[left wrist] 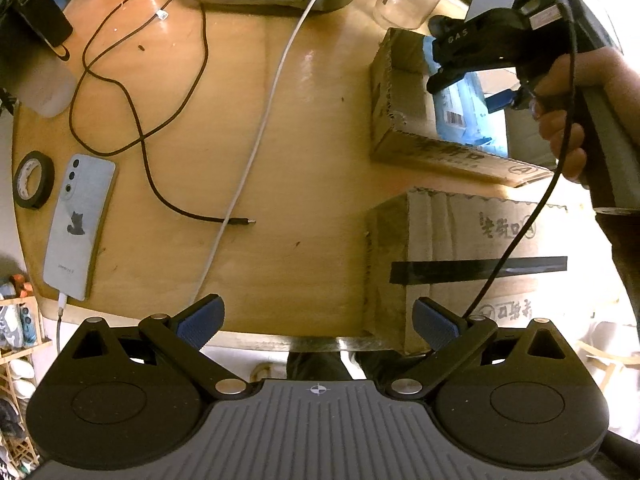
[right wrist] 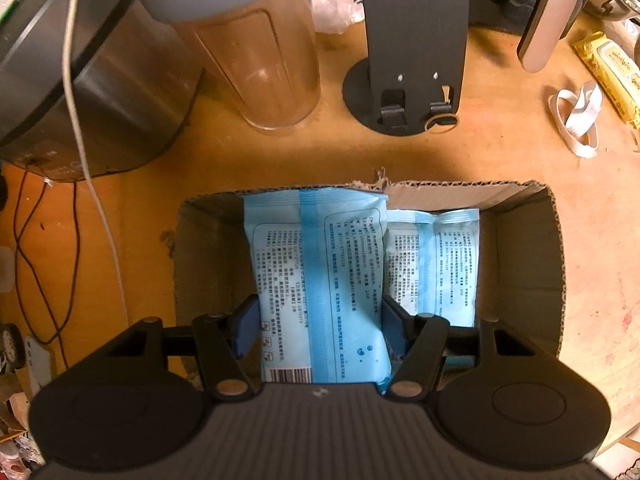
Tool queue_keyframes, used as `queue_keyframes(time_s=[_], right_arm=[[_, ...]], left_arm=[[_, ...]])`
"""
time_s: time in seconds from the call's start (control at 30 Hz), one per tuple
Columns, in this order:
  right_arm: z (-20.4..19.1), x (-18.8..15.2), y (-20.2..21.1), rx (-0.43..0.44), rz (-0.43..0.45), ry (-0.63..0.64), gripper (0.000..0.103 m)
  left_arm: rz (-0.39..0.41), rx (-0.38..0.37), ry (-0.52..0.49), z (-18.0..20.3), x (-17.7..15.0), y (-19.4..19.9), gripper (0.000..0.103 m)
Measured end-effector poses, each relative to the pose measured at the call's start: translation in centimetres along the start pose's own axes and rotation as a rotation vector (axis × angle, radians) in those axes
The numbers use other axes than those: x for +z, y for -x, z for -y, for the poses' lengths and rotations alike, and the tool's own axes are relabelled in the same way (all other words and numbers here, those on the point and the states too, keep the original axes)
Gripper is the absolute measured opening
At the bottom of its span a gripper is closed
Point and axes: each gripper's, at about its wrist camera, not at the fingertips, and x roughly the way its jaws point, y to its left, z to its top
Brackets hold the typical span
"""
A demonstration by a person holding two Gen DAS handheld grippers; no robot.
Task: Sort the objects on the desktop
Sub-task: 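Push the blue packet down into the box and open the right tool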
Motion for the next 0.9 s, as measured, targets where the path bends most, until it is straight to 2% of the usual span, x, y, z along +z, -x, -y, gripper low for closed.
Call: queue_keyframes(time_s=[0.53, 0.9], right_arm=[[0.1, 0.1, -4.3, -0.014, -0.040, -0.019, 0.061], [0.0, 0.1, -4.7, -0.018, -0.047, -0.013, 0.062]], left_arm=[[-0.030, 0.014, -0.003, -0.2, 0.4, -0.7, 0.103], [-0.032, 0.011, 0.002, -0.5, 0.5, -0.9, 0.103]])
